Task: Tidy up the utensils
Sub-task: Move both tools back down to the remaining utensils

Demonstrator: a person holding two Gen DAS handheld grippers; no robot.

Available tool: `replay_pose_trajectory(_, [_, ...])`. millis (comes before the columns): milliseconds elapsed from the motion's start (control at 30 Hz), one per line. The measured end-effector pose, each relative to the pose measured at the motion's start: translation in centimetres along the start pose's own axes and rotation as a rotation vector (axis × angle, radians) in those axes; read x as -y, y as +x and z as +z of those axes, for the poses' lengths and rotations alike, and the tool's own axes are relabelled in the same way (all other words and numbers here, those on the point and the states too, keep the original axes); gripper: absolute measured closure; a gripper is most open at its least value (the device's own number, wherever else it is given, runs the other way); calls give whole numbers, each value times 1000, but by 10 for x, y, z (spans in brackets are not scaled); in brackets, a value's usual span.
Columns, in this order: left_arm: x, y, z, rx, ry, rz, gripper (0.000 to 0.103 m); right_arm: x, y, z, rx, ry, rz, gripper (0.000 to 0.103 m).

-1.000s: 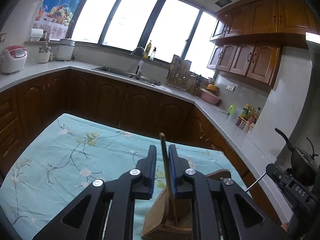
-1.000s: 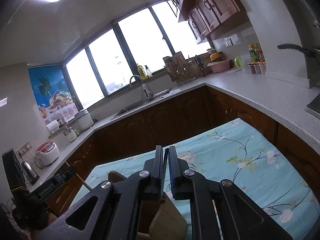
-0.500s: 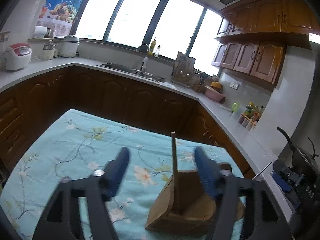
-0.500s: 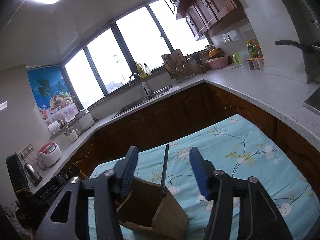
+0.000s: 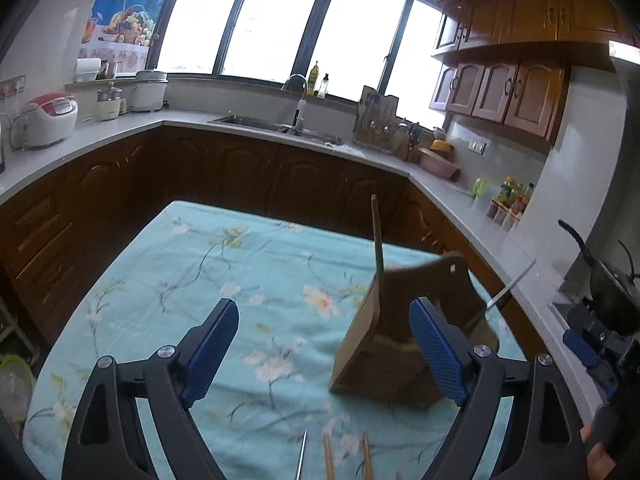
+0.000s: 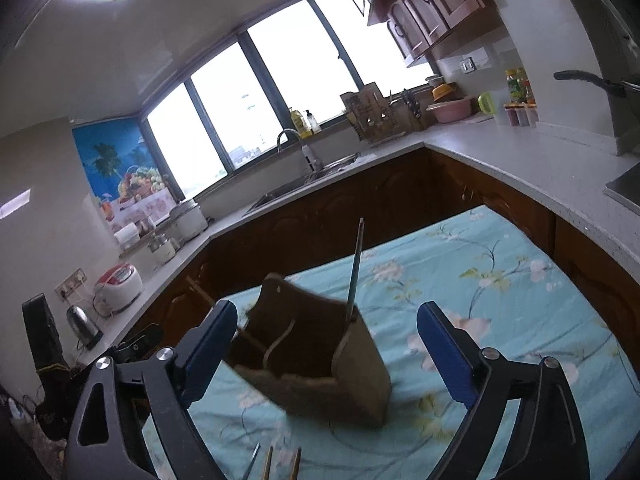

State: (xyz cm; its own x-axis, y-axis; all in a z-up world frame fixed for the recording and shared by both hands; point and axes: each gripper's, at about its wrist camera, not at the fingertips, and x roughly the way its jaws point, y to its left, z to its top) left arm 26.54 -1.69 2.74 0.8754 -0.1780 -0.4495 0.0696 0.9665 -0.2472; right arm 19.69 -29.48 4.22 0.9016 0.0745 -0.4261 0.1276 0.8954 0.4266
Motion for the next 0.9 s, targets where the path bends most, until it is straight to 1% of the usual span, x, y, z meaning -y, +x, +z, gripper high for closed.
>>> replay_pose_trajectory(233, [-6, -38, -11, -20, -3, 9, 15, -2, -21, -13, -21, -1, 1, 10])
replay_pose_trajectory(433, [-13, -62, -20, -30, 4, 18, 15, -5, -36, -29, -46, -9, 2, 10])
replay_pose_trajectory(667, [-21, -81, -38, -91, 2, 32, 15, -1, -53, -56, -92, -12, -19, 10])
replay_pose_trajectory(900, [-30, -93, -55, -151, 8, 56, 15, 1, -59, -85, -154, -22, -43, 10])
